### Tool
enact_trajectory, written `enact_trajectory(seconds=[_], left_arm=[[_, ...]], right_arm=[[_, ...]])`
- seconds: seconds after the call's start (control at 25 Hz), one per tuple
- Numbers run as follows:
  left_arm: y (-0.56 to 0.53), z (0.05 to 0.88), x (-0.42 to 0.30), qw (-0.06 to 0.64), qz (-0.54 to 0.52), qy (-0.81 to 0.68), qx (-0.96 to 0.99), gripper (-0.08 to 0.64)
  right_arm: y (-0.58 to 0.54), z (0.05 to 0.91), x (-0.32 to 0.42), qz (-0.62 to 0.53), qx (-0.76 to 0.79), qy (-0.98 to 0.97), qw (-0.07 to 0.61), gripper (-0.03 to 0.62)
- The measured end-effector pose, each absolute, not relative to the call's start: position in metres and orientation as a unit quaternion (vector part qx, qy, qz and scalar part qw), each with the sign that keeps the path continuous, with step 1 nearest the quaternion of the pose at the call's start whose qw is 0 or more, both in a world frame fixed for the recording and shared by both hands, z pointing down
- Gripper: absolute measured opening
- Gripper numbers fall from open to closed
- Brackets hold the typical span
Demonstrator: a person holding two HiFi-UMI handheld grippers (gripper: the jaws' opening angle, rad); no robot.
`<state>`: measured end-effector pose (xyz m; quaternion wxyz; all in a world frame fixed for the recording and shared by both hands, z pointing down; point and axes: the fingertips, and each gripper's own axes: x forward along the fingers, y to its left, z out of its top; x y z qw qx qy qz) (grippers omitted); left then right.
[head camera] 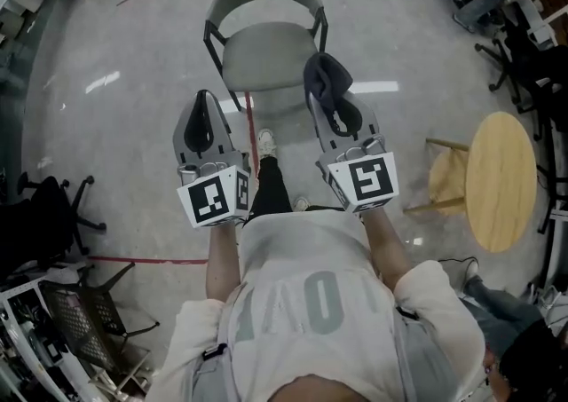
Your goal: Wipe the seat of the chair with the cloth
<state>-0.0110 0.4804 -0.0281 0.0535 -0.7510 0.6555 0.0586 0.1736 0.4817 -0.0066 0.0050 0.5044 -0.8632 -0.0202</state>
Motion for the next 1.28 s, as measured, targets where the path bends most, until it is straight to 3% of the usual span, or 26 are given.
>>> enact_trajectory(seconds=[0.36, 0.8, 1.28], left_arm=[[0.336, -0.005, -0.041, 0.040, 0.063, 0.646, -0.759, 0.020], [0.097, -0.037, -0.085, 0.057, 0.077, 0.619, -0.780, 0.020], [0.013, -0.040, -0.043, 0.077, 0.062, 0.602, -0.793, 0.020]], right_arm=[[0.349, 0.017, 0.144, 0.004, 0.521, -0.853, 0.012, 0.049], [0.124, -0.033, 0.103, -0.025, 0.565, -0.825, 0.015, 0.049], [0.039, -0.017, 0.118, 0.011, 0.532, -0.847, 0.005, 0.049]])
